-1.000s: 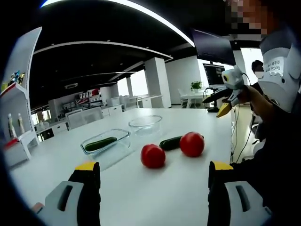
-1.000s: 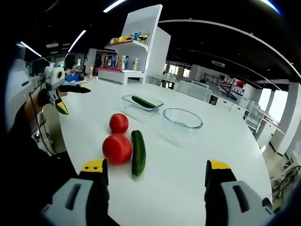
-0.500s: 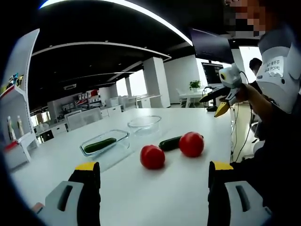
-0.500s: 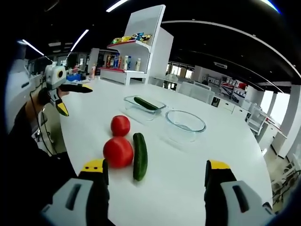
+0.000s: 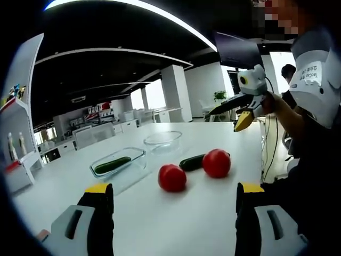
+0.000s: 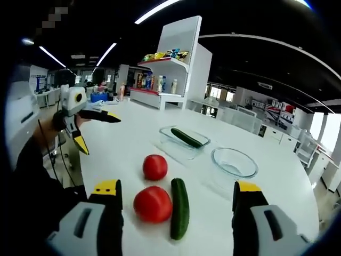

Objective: Sort the scattered tomatoes and cucumbers on the table and place them into their respective storage containers

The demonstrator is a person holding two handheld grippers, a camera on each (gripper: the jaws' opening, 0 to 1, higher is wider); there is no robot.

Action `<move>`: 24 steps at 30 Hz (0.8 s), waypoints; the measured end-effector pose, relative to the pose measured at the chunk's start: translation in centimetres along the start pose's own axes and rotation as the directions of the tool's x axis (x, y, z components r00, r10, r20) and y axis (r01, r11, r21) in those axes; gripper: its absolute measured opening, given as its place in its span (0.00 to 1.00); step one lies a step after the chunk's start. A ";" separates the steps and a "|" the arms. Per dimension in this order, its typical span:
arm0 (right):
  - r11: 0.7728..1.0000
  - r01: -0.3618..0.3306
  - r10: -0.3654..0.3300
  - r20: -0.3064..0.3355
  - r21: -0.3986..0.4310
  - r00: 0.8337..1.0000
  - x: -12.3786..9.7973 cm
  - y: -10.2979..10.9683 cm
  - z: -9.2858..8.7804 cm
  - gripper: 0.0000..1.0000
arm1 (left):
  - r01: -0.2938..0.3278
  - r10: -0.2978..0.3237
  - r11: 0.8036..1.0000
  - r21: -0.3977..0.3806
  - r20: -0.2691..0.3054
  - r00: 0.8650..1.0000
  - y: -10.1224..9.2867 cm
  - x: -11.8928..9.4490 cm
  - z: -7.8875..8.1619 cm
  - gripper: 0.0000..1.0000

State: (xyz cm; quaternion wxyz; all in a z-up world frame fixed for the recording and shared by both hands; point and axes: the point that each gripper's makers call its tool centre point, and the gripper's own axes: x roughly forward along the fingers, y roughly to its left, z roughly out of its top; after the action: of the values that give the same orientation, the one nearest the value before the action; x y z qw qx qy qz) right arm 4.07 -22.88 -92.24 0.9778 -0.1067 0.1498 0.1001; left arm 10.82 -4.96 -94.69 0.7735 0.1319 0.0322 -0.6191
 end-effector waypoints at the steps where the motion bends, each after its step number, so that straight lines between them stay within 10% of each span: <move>1: 1.000 -0.018 0.018 0.003 0.005 1.000 0.9 0.4 0.2 0.82 | 0.000 0.000 1.000 0.001 0.002 1.000 0.0 0.0 0.1 0.95; 11: 0.974 -0.226 0.226 -0.002 -0.016 0.974 9.1 4.6 -0.6 0.79 | -0.033 0.033 0.999 0.019 -0.002 0.999 0.9 -0.7 -0.2 0.95; 24: 0.959 -0.278 0.270 -0.119 -0.057 0.955 14.9 5.2 -4.1 0.64 | -0.032 0.032 0.999 0.011 0.013 0.999 0.6 -1.2 0.0 0.95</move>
State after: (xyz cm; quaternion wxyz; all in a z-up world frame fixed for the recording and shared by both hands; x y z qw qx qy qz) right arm 15.74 -16.40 -101.66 0.9402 -0.1257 0.2130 0.2341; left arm 11.13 -3.73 -94.36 0.7829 0.1325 0.0216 -0.6075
